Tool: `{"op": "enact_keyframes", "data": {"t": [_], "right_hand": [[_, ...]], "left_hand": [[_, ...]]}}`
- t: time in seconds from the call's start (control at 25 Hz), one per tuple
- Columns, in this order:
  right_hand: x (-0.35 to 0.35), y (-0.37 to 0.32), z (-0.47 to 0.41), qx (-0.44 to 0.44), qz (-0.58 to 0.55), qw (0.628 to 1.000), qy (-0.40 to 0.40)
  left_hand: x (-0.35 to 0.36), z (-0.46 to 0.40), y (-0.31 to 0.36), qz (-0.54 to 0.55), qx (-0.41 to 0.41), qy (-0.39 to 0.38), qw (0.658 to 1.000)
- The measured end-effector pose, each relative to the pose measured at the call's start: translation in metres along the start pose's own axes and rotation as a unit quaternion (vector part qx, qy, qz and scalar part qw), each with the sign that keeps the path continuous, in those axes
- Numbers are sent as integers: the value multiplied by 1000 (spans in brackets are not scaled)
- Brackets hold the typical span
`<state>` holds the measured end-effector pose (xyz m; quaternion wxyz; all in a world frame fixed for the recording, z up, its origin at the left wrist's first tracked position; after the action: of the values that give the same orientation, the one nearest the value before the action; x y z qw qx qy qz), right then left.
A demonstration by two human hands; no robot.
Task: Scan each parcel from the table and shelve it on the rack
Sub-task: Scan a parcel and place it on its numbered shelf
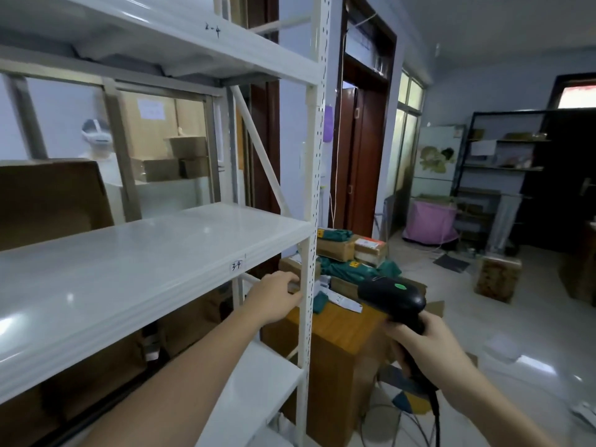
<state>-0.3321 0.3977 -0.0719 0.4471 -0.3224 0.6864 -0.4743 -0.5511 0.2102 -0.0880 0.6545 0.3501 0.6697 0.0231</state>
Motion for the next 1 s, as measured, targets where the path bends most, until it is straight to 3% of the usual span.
{"op": "enact_keyframes", "data": {"t": [0.68, 1.0], "right_hand": [[-69, 93, -254, 27, 25, 998, 48], [-111, 150, -402, 24, 27, 999, -41]], "left_hand": [[164, -275, 29, -22, 9, -95, 995], [229, -391, 28, -8, -124, -75, 989]]}}
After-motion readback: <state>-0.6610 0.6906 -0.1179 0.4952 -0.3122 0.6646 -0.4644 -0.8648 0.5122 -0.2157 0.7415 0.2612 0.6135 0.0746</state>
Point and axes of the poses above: each hand's wrist, its own z-axis away from the middle knuckle, its own x-axis out of the palm, y = z × x, the point moved 6 cm from there along -z, towards the middle knuckle, and after that the axes turned 5 degrees about -x, right-handed, at the moved point
